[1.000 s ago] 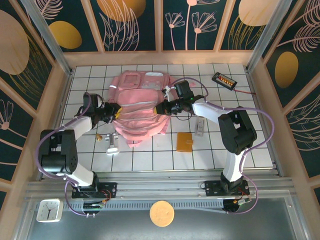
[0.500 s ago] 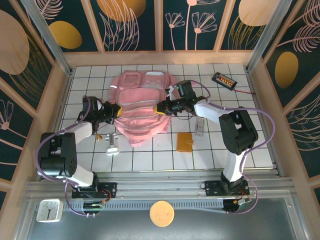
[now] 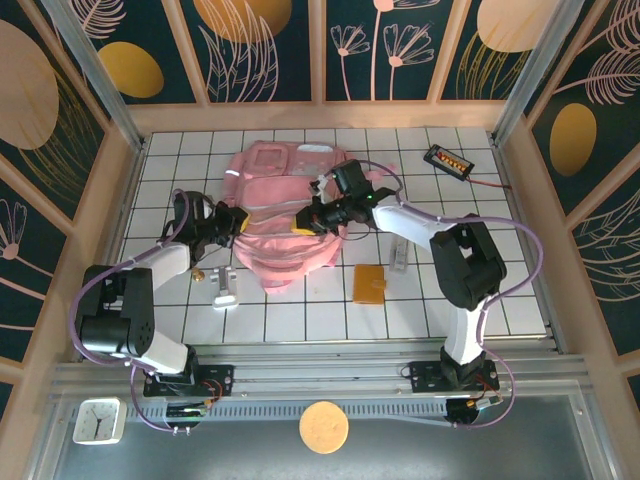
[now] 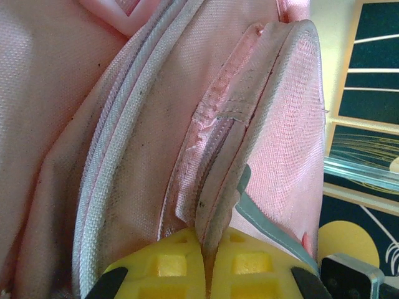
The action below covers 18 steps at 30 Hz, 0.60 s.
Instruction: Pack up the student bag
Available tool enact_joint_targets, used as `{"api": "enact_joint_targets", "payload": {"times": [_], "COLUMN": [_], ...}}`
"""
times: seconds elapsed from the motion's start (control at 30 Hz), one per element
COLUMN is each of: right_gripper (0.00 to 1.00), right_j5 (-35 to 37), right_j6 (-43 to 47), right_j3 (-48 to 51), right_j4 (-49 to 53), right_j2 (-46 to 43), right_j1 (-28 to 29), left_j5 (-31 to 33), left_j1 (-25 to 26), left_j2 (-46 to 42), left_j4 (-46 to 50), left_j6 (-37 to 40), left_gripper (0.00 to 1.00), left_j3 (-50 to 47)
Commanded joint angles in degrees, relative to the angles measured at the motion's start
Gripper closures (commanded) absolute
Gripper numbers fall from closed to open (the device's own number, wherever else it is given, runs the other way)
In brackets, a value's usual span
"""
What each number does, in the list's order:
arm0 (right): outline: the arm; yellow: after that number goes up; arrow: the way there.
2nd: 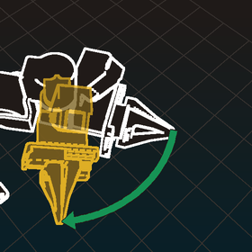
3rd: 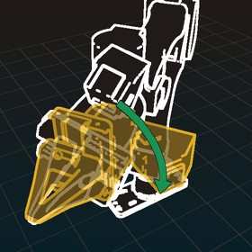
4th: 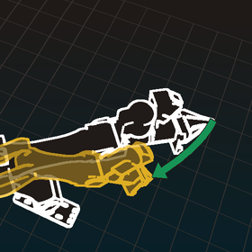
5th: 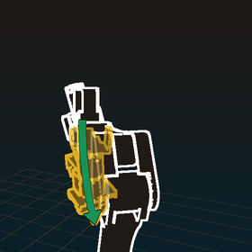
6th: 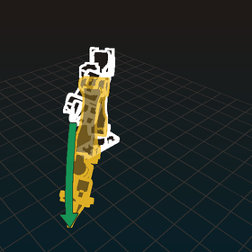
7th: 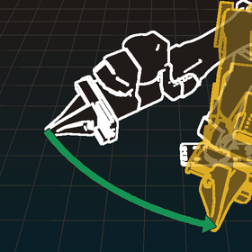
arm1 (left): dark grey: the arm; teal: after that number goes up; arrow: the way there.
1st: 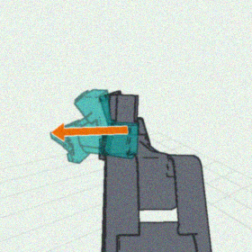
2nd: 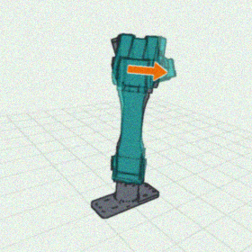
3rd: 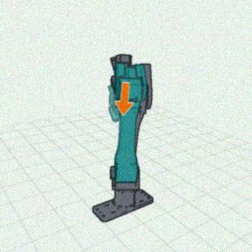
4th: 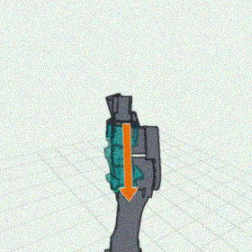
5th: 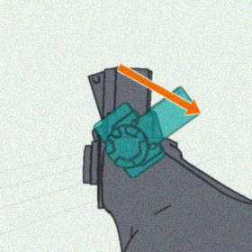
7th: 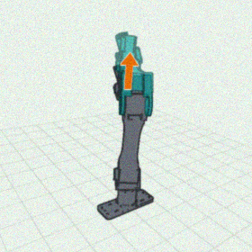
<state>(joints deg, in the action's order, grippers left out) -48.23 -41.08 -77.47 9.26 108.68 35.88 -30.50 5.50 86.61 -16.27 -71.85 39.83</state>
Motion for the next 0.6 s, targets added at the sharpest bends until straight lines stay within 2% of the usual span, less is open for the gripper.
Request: {"api": "enact_joint_targets", "payload": {"times": [0.0, 0.07, 0.2, 0.47, 0.57], "right_gripper": [1.0, 1.0, 1.0, 0.97, 0.96], "right_j5": [1.8, 7.0, 12.7, 11.0, 10.2], "right_j6": [-1.5, -2.8, -3.3, 4.6, 5.2], "right_j3": [-4.1, -3.9, -5.1, -20.9, -21.7], "right_j4": [2.9, 3.6, 4.6, 17.3, 17.4], "right_j2": [1.9, 1.2, 0.3, 11.4, 12.7], "right_j1": [2.7, 3.2, 4.2, 10.0, 10.5], "left_j5": [-1.0, -0.5, 0.0, 0.8, 0.7], "left_j1": [2.0, 2.4, 4.1, 6.7, 6.8], "left_j2": [-0.6, -1.2, -1.4, -0.5, -0.8], "left_j4": [-1.6, -1.7, -1.8, -4.3, -3.6], "left_j6": [-0.3, -0.7, -1.2, -3.6, -3.2], "left_gripper": [1.0, 1.0, 1.0, 1.0, 1.0], "left_j3": [2.4, 2.6, 3.2, 4.3, 4.6]}}
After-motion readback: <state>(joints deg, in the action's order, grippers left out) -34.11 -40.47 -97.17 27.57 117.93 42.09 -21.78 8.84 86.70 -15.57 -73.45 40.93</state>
